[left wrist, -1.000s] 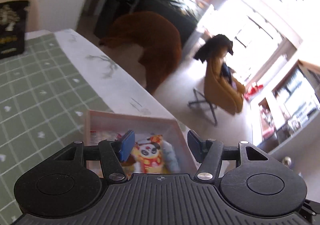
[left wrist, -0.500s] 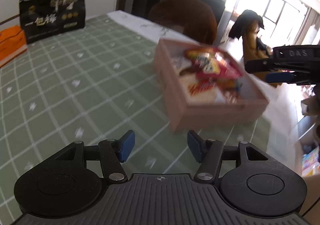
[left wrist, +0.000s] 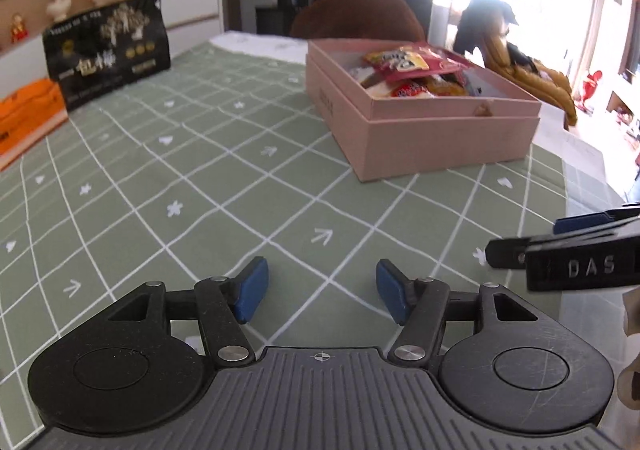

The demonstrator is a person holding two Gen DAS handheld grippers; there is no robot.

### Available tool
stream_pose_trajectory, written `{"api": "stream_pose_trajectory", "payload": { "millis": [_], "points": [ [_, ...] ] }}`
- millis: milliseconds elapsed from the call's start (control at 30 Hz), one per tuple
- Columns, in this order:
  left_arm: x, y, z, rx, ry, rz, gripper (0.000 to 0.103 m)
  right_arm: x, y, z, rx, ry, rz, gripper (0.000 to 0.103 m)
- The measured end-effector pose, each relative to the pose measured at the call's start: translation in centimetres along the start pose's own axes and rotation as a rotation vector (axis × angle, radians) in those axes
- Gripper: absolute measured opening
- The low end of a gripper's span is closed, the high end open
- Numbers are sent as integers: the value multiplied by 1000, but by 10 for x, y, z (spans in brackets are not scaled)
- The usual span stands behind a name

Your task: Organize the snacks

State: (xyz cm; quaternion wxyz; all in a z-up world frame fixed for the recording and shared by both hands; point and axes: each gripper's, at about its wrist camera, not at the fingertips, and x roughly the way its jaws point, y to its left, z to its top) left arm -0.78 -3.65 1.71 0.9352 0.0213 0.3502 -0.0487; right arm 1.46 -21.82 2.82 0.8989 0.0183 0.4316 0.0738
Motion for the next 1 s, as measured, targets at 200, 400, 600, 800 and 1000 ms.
{"api": "stream_pose_trajectory", "payload": {
  "millis": [200,400,600,800,1000],
  "points": [
    [7,-7,1,-19,-31,37,68,9,6,-12,-22,-99,-121,102],
    [7,-6,0,-14,-41,29,68,10,-2,-19,18,-143,-131,103],
    [7,-7,0,-14,-42,31,69,11,-4,-23,8,-200,-123,103],
    [7,-7,0,-13,-43,30,69,11,-4,-23,8,-200,-123,103],
    [7,-7,0,-13,-43,30,69,11,-4,-23,8,-200,-123,103]
  ]
}}
